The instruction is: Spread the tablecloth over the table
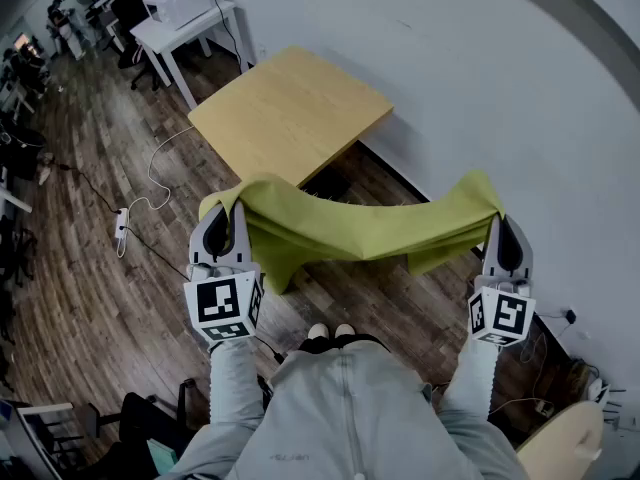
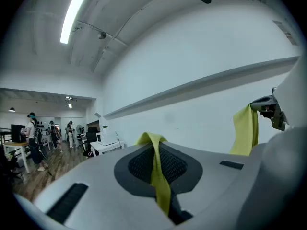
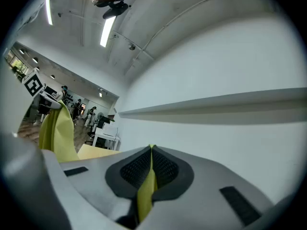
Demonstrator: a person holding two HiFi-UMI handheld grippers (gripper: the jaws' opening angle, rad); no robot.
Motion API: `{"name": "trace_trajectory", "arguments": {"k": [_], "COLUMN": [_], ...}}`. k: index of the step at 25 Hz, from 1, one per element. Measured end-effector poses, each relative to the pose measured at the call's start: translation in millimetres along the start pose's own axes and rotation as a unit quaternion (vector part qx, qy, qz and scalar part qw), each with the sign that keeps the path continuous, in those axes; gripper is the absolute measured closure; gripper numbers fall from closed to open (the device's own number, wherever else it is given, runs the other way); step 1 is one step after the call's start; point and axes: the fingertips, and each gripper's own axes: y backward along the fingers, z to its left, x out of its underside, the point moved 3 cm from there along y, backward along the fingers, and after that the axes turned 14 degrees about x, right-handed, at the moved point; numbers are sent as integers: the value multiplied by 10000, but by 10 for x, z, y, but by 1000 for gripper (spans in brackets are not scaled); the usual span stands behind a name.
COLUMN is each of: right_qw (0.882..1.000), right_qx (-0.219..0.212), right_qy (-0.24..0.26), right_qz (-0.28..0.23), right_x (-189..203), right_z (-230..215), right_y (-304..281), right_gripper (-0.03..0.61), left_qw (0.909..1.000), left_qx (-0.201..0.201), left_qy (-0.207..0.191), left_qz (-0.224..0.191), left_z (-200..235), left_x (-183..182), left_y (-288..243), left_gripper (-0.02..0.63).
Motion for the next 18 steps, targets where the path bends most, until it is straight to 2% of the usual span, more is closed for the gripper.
{"name": "trace_trajectory", "arguments": {"k": [8,18], "right_qw": [9997,9981], "right_qx": [36,252], "right_qy": [-241,-493], "right_qz": [96,-274], "right_x": [81,-13], "right_z": [-138,-536], "right_y": [50,-172], "right_gripper": [557,557], "left_qw": [9999,9990], "left_qx": [-55,-414], "left_qy": [40,-176], "left_qz": [139,-13], "left_z": [-83,-114], "left_x": [34,-215], "left_y": [14,-36], "left_gripper": [589,589]}}
